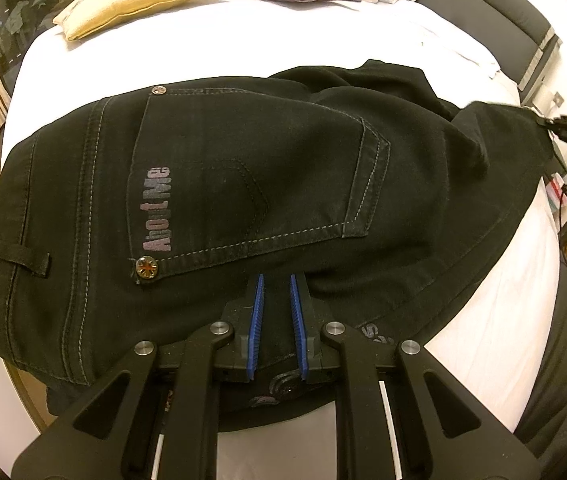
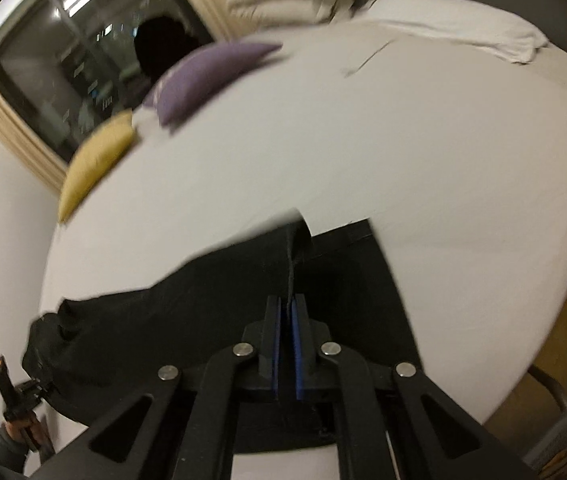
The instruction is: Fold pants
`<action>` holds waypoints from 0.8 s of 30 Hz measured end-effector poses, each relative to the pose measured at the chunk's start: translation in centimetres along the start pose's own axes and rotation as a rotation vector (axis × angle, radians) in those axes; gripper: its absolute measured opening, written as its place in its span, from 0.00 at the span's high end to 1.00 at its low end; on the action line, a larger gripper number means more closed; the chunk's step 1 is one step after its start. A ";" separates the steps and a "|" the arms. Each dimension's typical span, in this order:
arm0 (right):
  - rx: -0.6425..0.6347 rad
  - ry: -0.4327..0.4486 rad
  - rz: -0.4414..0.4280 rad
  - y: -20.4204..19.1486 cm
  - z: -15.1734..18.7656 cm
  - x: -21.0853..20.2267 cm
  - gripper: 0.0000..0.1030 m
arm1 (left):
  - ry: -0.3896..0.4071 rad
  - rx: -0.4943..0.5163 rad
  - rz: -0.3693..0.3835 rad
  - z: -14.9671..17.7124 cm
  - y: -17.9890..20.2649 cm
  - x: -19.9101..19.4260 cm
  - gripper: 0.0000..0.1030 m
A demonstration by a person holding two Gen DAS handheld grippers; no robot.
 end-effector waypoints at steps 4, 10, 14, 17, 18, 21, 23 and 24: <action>0.102 -0.026 0.047 1.8 2.9 1.0 0.98 | 0.006 0.001 0.001 0.1 -0.2 -0.1 0.87; 0.086 -0.108 0.117 1.6 4.3 4.4 0.98 | -0.012 0.023 -0.028 -1.9 1.6 -2.3 0.87; 0.014 -0.088 0.150 0.9 2.9 3.4 0.98 | 0.029 0.113 0.003 -5.3 4.9 -4.5 0.87; -0.072 -0.066 0.170 0.0 2.4 2.4 0.98 | 0.055 0.173 0.078 -7.8 7.7 -4.6 0.87; -0.097 -0.076 0.186 -0.3 2.6 2.5 0.98 | 0.056 0.198 0.090 -8.7 8.8 -4.2 0.87; -0.077 -0.093 0.186 0.5 3.3 2.9 0.98 | -0.003 0.311 0.171 -10.8 12.7 -1.3 0.87; -0.060 -0.085 0.178 0.9 3.3 2.6 0.98 | -0.095 0.367 0.193 -11.5 14.6 1.7 0.87; -0.062 -0.082 0.177 0.9 3.3 2.5 0.98 | -0.162 0.408 0.198 -11.7 15.6 3.7 0.87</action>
Point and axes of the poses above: each gripper's, at about its wrist camera, not at the fingertips, and x roughly the way its jaws point, y to its right, z to its underside, the point moved 3 cm from there along x, roughly the way its jaws point, and after that the axes turned 11 degrees about -x, right-handed, at the moved point
